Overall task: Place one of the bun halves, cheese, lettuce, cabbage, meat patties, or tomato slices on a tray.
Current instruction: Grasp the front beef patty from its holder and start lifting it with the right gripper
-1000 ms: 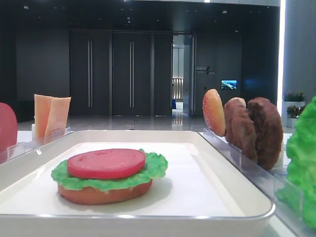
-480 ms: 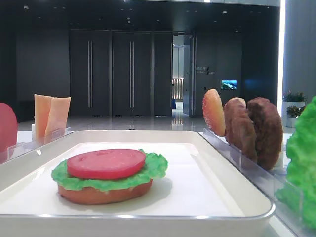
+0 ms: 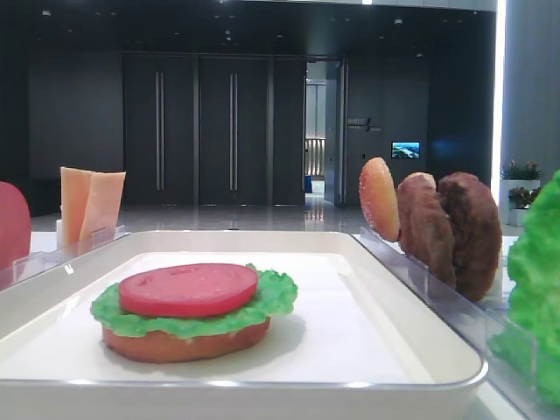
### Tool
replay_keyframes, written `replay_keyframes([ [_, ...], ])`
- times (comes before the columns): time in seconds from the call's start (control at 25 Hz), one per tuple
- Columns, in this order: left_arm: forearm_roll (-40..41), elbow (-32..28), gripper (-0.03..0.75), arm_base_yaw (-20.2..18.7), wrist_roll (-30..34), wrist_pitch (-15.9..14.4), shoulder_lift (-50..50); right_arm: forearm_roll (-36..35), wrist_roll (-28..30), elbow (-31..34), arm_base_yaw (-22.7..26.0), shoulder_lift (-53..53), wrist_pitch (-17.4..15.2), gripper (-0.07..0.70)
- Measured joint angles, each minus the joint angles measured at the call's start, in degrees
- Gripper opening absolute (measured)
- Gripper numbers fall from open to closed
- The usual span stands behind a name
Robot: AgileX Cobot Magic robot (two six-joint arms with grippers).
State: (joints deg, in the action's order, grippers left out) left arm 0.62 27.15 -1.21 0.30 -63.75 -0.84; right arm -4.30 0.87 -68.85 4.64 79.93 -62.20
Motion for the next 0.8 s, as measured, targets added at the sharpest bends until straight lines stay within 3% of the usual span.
replay_keyframes([
  [0.48,0.00,0.00,0.692,0.00,0.00,0.00,0.00,0.40,-0.87,-2.39,-0.54,3.65,-3.96,0.419],
  [0.8,0.00,0.00,0.692,0.00,0.00,0.00,0.00,4.30,-10.67,-2.43,-12.25,3.65,-5.43,0.419],
])
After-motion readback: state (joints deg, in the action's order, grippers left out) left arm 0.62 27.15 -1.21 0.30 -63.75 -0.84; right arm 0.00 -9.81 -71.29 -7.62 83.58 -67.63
